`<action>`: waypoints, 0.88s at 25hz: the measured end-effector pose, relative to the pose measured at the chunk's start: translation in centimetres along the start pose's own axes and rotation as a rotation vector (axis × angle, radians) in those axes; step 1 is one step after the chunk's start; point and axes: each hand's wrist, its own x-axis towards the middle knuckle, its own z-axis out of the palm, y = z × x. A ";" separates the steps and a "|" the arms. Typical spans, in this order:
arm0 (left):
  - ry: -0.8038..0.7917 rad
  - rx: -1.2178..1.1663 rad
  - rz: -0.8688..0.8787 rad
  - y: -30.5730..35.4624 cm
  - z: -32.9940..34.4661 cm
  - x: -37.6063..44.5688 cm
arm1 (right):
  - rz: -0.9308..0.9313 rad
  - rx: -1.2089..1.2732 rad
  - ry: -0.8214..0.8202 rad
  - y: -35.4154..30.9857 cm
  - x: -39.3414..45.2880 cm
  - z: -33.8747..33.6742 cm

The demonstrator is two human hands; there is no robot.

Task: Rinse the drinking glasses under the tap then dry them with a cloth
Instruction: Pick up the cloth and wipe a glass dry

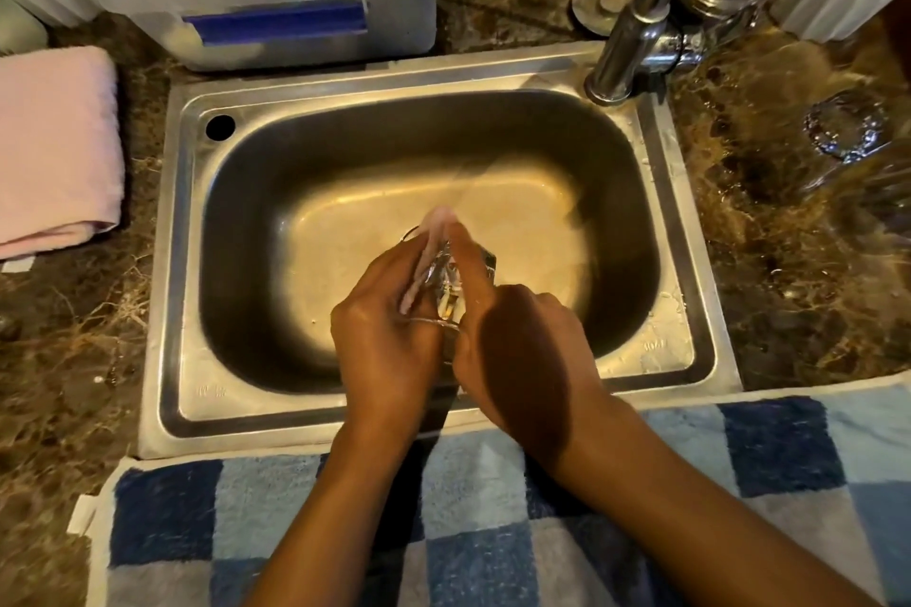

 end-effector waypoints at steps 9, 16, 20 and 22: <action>0.076 -0.173 -0.114 0.7 1.7 -1.4 | 0.074 0.133 0.272 0.7 -0.6 1.8; -0.107 -0.029 0.075 3.5 0.4 -4.2 | 0.048 0.081 0.047 3.1 -4.2 -3.4; -0.199 -0.139 -0.096 7.6 0.2 -7.2 | 0.192 0.200 0.019 4.8 -7.6 -6.1; -0.246 -0.178 -0.122 9.0 0.7 -8.3 | 0.290 0.231 0.069 6.4 -9.3 -7.3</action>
